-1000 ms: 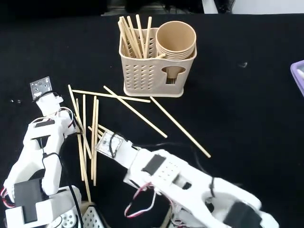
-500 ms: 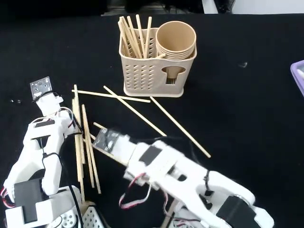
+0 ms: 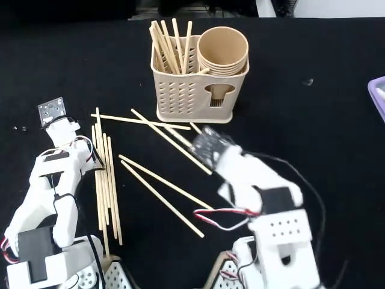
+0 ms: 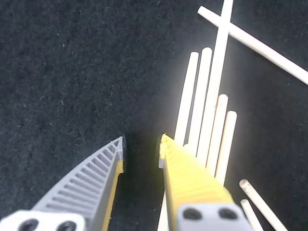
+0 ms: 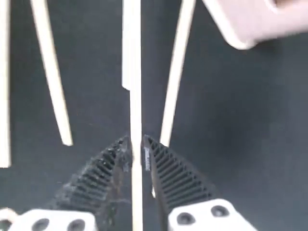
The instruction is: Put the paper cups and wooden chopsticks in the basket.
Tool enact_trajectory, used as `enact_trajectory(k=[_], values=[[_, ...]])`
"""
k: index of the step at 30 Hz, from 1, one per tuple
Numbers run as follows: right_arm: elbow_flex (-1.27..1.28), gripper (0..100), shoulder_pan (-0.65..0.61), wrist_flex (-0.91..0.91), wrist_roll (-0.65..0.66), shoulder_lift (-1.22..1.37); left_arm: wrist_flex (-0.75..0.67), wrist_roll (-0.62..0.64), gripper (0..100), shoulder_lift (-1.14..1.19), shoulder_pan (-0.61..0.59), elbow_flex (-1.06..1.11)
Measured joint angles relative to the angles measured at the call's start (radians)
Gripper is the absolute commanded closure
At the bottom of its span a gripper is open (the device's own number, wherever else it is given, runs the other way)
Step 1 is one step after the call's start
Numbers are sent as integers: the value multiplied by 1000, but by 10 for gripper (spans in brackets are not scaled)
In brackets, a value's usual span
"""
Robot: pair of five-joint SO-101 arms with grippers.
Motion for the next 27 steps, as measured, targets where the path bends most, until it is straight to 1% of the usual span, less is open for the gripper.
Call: enact_trajectory(k=[2,4,9,11,15,17,19,21,25,27], values=[[68,988,78,0,72,-77,0,0,866,0,0,0],[133,988,123,0,104,-126,0,0,866,0,0,0],[189,988,132,-14,114,-164,0,0,866,0,0,0],[189,987,87,-14,87,-164,0,0,866,0,0,0],[189,987,-89,-28,-26,-158,0,0,866,0,0,0],[189,987,-190,-58,-89,-109,0,0,866,0,0,0],[189,986,-265,-112,-143,-48,0,0,866,0,0,0],[189,973,-308,-180,-190,14,0,0,866,0,0,0],[189,897,-381,-284,-259,158,0,0,866,0,0,0],[189,899,-397,-328,-285,230,0,0,866,0,0,0]])
